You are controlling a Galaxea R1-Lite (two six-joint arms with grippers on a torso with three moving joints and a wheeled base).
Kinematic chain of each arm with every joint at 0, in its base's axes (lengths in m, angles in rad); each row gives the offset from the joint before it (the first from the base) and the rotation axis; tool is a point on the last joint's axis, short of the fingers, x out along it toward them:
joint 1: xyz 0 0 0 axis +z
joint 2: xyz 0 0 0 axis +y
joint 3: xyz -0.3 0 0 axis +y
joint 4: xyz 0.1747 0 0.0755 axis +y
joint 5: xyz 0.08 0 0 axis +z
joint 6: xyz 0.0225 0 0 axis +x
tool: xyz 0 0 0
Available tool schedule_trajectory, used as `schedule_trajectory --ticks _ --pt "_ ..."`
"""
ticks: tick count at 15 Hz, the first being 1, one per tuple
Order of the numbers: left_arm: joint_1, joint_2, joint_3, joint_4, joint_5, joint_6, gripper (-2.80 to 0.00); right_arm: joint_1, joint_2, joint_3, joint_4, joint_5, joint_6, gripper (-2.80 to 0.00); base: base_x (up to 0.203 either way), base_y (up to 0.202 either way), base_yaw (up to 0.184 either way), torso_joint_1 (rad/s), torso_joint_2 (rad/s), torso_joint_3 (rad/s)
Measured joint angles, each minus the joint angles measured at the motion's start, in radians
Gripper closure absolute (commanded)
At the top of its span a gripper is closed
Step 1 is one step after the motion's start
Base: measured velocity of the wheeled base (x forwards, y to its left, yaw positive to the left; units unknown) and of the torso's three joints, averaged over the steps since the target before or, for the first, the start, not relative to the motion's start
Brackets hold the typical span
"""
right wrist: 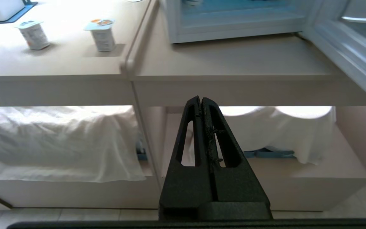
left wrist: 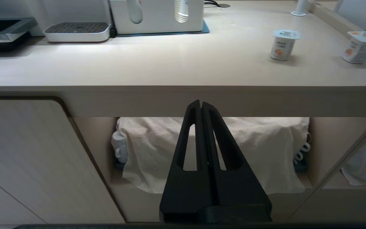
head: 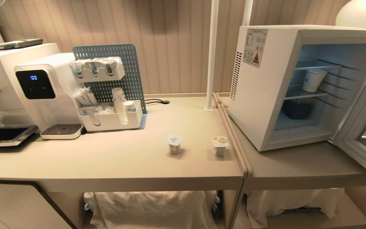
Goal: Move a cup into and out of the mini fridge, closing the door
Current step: Close the freezer door
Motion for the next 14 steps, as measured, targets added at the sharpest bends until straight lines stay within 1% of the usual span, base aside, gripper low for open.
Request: schedule_trajectory --ticks 14 --pt "0.0 0.0 0.0 0.0 0.0 0.0 0.0 0.0 0.008 0.0 0.001 0.0 -0.001 0.0 0.0 -0.194 -0.001 0.002 0.0 0.001"
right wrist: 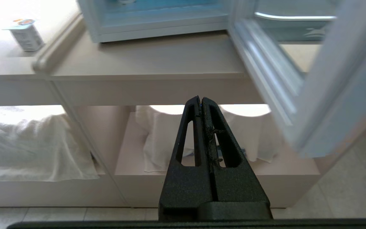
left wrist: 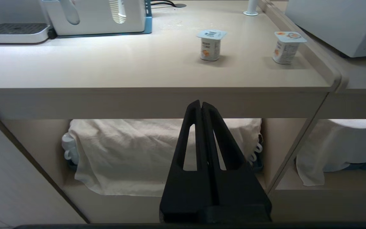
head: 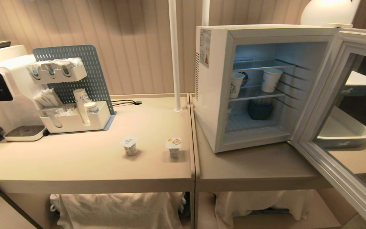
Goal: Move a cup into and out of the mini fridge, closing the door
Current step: Close the freezer door
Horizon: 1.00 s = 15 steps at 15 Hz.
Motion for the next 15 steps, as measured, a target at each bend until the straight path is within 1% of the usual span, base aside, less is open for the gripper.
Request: schedule_trajectory --ticks 11,13,15 --pt "0.0 0.0 0.0 0.0 0.0 0.0 0.0 0.0 0.006 0.0 0.0 0.0 -0.001 0.0 0.0 -0.192 -0.002 0.002 0.0 0.0" --pt "0.0 0.0 0.0 0.0 0.0 0.0 0.0 0.0 0.006 0.0 0.0 0.0 -0.001 0.0 0.0 -0.095 -0.002 0.002 0.0 0.0" --pt "0.0 0.0 0.0 0.0 0.001 0.0 0.0 0.0 0.007 0.0 0.0 0.0 -0.001 0.0 0.0 0.0 0.0 0.0 0.0 0.0"
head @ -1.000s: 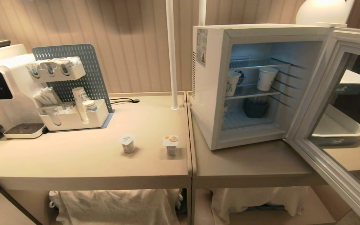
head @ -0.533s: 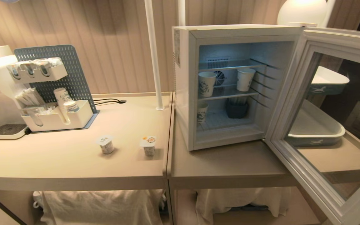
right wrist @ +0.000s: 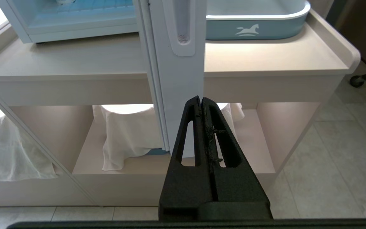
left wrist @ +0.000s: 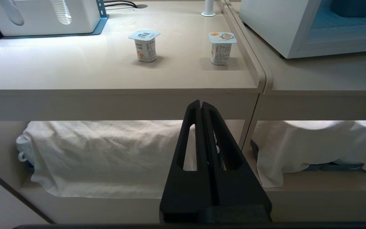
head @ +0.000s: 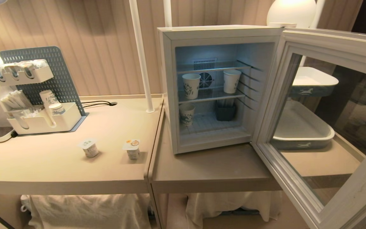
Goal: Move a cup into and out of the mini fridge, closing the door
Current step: Close the freezer door
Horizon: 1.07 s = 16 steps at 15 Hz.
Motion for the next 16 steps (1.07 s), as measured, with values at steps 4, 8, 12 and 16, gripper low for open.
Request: schedule_trajectory --ticks 4,8,12,16 --pt "0.0 0.0 0.0 0.0 0.0 0.0 0.0 -0.001 0.001 0.0 0.0 0.0 0.0 0.0 0.001 -0.059 0.001 0.001 0.0 0.002" --pt "0.0 0.0 0.0 0.0 -0.001 0.0 0.0 0.0 0.002 0.0 0.0 0.001 0.001 0.0 0.0 -0.193 -0.001 0.002 0.0 0.001" --pt "0.001 0.0 0.0 0.0 0.0 -0.001 0.0 0.0 0.002 0.0 0.0 0.0 0.0 0.0 0.0 -0.168 -0.002 0.002 0.0 0.003" --pt "-0.001 0.0 0.0 0.0 0.0 -0.001 0.0 -0.002 0.006 0.0 0.0 0.0 0.001 0.0 0.0 -0.02 0.0 0.001 0.0 0.001"
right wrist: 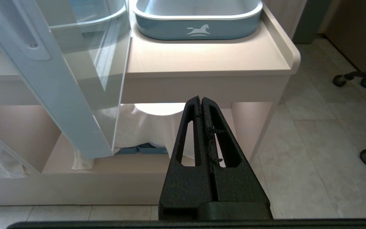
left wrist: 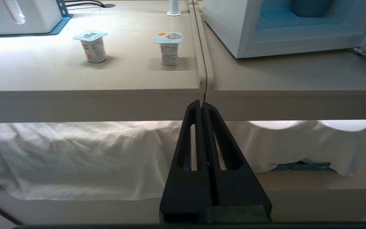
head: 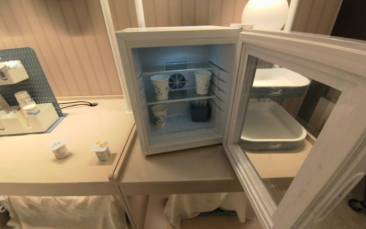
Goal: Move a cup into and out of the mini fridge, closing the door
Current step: Close the freezer door
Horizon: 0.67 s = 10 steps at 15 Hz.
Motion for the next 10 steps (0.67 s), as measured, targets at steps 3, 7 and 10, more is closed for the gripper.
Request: schedule_trajectory --ticks 3,7,10 --pt "0.0 0.0 0.0 0.0 0.001 0.0 0.0 0.0 -0.007 -0.012 0.0 -0.003 0.021 0.0 0.0 0.0 0.0 0.0 0.0 0.0" --pt "0.001 0.0 0.0 0.0 0.0 0.0 0.0 0.001 0.02 -0.284 0.061 -0.033 0.121 0.0 0.0 0.0 0.0 0.0 0.0 0.0" --pt "0.001 0.0 0.0 0.0 0.001 -0.001 0.0 0.027 0.222 -0.47 0.081 -0.159 0.271 0.0 0.0 0.0 0.0 0.0 0.0 0.0"
